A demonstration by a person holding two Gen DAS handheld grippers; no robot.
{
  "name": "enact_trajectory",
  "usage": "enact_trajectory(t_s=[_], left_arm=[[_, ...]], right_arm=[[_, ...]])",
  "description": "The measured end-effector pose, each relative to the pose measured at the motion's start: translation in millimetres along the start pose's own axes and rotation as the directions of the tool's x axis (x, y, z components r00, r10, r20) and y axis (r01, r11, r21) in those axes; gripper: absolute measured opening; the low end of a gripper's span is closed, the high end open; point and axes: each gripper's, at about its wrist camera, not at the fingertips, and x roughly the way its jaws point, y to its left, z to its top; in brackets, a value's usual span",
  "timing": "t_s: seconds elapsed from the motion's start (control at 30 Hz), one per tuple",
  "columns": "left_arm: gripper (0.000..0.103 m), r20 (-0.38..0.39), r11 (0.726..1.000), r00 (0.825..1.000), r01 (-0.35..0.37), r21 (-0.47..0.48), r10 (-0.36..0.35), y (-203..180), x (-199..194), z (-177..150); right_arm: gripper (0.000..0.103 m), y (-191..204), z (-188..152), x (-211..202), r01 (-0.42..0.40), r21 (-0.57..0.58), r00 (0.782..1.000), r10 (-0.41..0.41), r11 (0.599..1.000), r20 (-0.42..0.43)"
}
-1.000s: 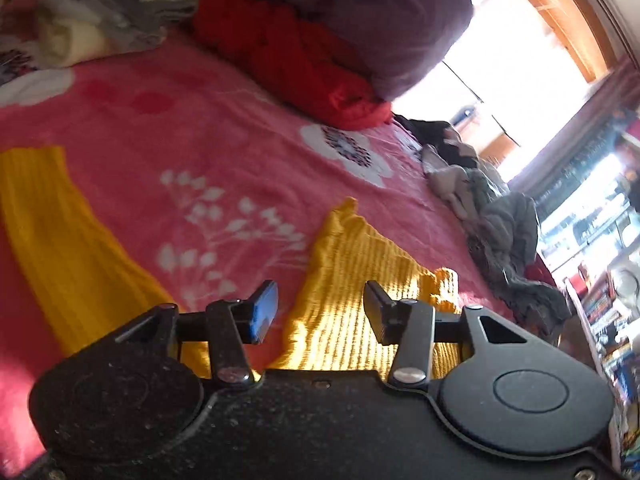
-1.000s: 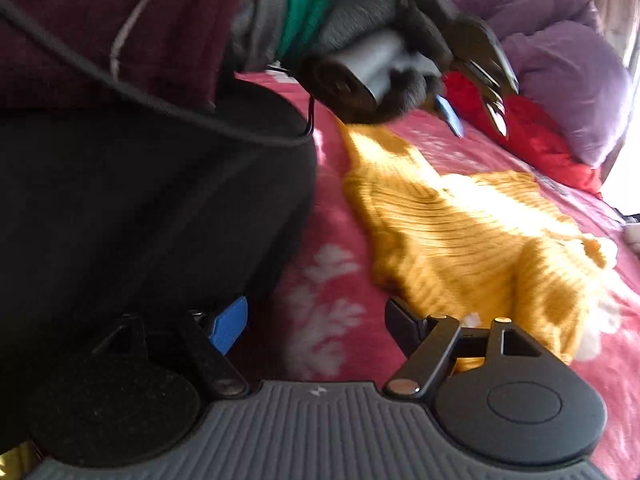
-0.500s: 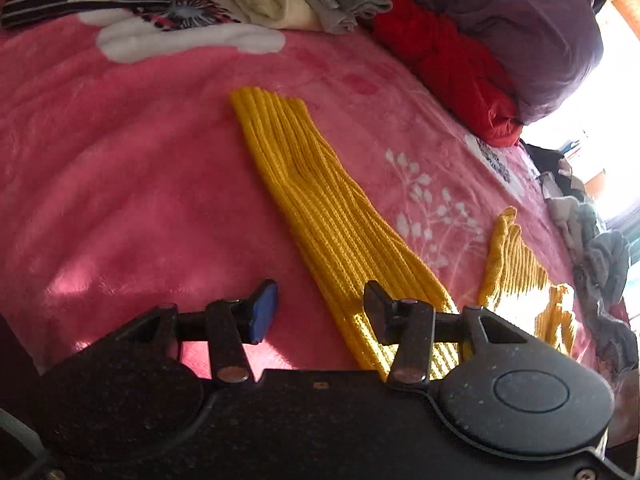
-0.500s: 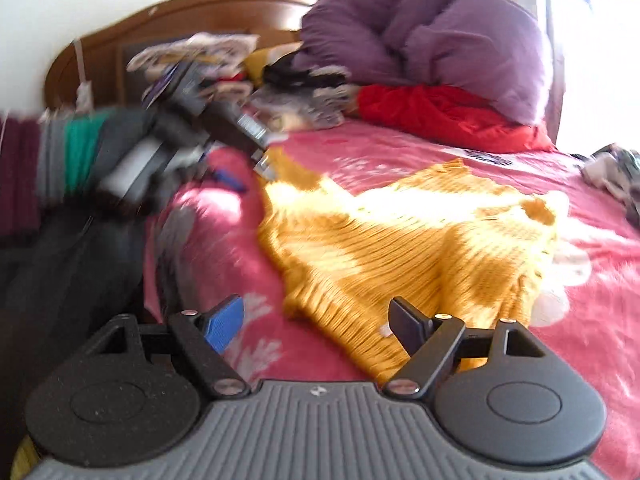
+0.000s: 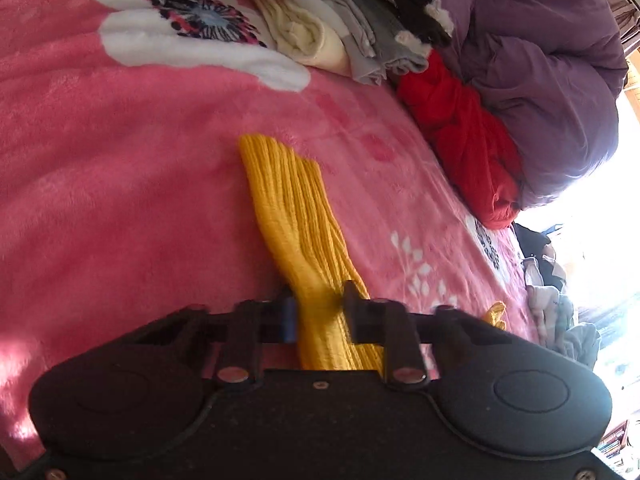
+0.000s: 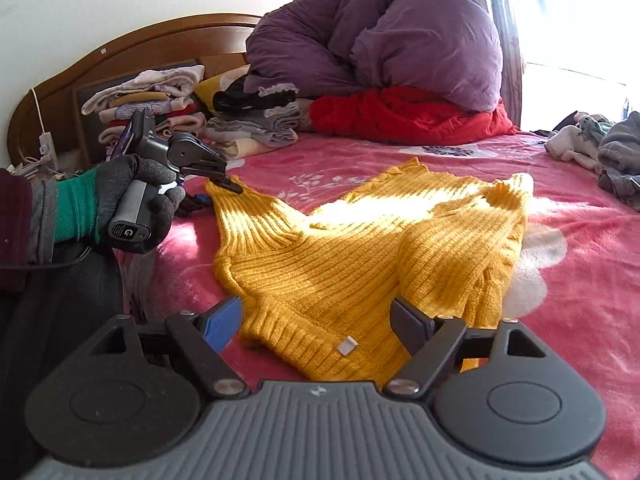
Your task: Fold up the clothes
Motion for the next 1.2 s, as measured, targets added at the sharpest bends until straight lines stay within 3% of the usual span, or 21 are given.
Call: enact_trajectory(t_s=[0.1,0.17,0.27,0.37,0.43,0.57,0.77,0.87,0.93,1.0,1.03,1.07,1.13,1.2], left_arm=[[0.006,0.044,0.991,0.997,0.061,0.116,-0.066,-24.4,-13.1,-5.6],[0.006,0.068,0.968,0.993,0.081,0.238,-0.1,-52.1,-25.0,-13.7],[0.006,0.095,0.907,0.983,0.108,0.406,-0.16,-95.9,-45.1,-31.7],[0.006,0.099,0.839,0.97,0.138,0.527,-0.221,-134.9,-62.4,-57.7],[0.006,0.095,0.775,0.963,0.142,0.616,-0.252,-160.3,-70.5,-79.6],[0.006,0.079,0.638,0.954,0.132,0.758,-0.29,-199.6,-75.3,-127.1],[0.006,0.013,0.493,0.954,0.142,0.858,-0.298,-232.6,-59.8,-194.4],[0.006,-0.032,0.42,0.952,0.164,0.892,-0.303,-246.6,-52.7,-227.8],[0.006,-0.062,0.366,0.953,0.173,0.914,-0.295,-253.1,-48.5,-250.3],[0.008,-0.144,0.272,0.952,0.219,0.937,-0.27,-257.5,-40.9,-275.7],[0.022,-0.242,0.226,0.939,0.298,0.927,-0.245,-257.6,-36.5,-286.5],[0.033,-0.313,0.199,0.922,0.359,0.912,-0.228,-256.4,-34.7,-292.7],[0.039,-0.373,0.2,0.9,0.418,0.886,-0.227,-250.5,-39.2,-290.4],[0.039,-0.361,0.246,0.901,0.416,0.875,-0.238,-242.6,-48.5,-273.2]], right_arm=[[0.081,-6.8,-0.5,-3.2,0.01,0.029,1.0,-0.01,1.0,0.013],[0.081,-15.5,-0.4,-5.8,0.007,0.08,1.0,-0.009,0.997,0.028],[0.081,-31.1,-0.3,-9.3,-0.014,0.189,0.999,0.004,0.982,0.054],[0.08,-51.8,-2.9,-12.4,-0.06,0.328,0.995,0.03,0.943,0.096],[0.08,-65.9,-4.8,-14.6,-0.094,0.417,0.991,0.044,0.904,0.127],[0.08,-104.7,-19.7,-24.2,-0.197,0.629,0.97,0.055,0.752,0.237],[0.082,-162.3,-66.5,-32.2,-0.357,0.847,0.92,-0.007,0.394,0.392],[0.082,-179.5,-86.8,-32.7,-0.402,0.879,0.899,-0.07,0.258,0.431],[0.082,-186.7,-95.2,-31.7,-0.418,0.885,0.89,-0.104,0.207,0.444],[0.082,-191.1,-98.2,-28.3,-0.415,0.89,0.889,-0.125,0.192,0.441],[0.082,-192.2,-98.3,-25.0,-0.407,0.893,0.891,-0.129,0.192,0.434],[0.082,-193.4,-97.7,-21.0,-0.397,0.897,0.896,-0.13,0.196,0.425],[0.082,-195.1,-96.2,-13.5,-0.373,0.905,0.906,-0.131,0.206,0.403],[0.082,-196.2,-94.9,-9.7,-0.353,0.91,0.913,-0.132,0.218,0.386]])
